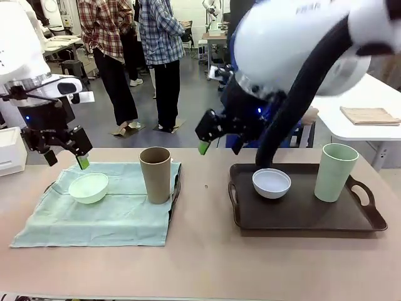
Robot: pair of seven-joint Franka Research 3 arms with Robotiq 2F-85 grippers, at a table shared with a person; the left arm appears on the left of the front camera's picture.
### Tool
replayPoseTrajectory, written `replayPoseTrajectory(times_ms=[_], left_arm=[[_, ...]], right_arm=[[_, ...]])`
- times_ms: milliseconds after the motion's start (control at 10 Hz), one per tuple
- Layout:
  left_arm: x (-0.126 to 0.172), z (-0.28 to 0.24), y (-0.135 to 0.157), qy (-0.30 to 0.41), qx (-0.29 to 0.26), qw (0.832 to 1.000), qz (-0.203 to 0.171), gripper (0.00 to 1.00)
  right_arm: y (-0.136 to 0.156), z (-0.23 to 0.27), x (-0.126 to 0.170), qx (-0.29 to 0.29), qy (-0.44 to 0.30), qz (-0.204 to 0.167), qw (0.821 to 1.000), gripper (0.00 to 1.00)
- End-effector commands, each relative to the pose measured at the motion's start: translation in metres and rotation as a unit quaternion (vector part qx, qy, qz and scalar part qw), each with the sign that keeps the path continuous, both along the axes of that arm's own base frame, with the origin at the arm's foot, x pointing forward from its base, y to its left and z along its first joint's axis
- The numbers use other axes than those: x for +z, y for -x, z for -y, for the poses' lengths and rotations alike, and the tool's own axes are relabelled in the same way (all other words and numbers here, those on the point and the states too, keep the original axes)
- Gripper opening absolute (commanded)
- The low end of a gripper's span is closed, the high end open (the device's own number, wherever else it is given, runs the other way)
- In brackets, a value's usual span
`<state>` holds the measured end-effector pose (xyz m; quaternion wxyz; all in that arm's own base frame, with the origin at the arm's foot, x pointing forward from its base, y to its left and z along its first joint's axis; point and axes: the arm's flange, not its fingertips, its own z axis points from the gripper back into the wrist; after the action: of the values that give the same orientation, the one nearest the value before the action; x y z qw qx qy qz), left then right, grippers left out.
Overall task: Set up a tray with a mat and arrange the tableware.
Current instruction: Place the Picnic Bowl and Reusable plastic cup back onto the Handle tray in front of the human's position.
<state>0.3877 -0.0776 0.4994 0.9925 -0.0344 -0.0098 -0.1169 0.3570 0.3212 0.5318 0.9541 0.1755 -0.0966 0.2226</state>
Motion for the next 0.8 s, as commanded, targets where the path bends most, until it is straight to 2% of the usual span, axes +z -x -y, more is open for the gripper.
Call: replayPoseTrajectory(times_ms=[0,300,400,500,700], left_arm=[[0.024,0.002,0.001,-0.013,0.023,0.999,0.024,1.00],[0.067,0.003,0.009,-0.008,0.047,0.996,0.075,1.00],[0.046,0.002,0.002,0.006,0.022,0.999,0.048,1.00],[0.046,0.002,0.002,0.006,0.022,0.999,0.048,1.00],[0.046,0.002,0.002,0.006,0.022,0.999,0.048,1.00]], right_arm=[[0.002,-0.025,0.032,-0.006,0.037,-0.054,0.998,1.00],[0.014,-0.050,0.065,-0.045,0.125,-0.157,0.979,1.00],[0.003,-0.055,0.066,-0.030,0.134,-0.157,0.978,1.00],[0.028,-0.037,0.055,-0.027,0.085,-0.122,0.988,1.00],[0.028,-0.037,0.055,-0.027,0.085,-0.122,0.988,1.00]])
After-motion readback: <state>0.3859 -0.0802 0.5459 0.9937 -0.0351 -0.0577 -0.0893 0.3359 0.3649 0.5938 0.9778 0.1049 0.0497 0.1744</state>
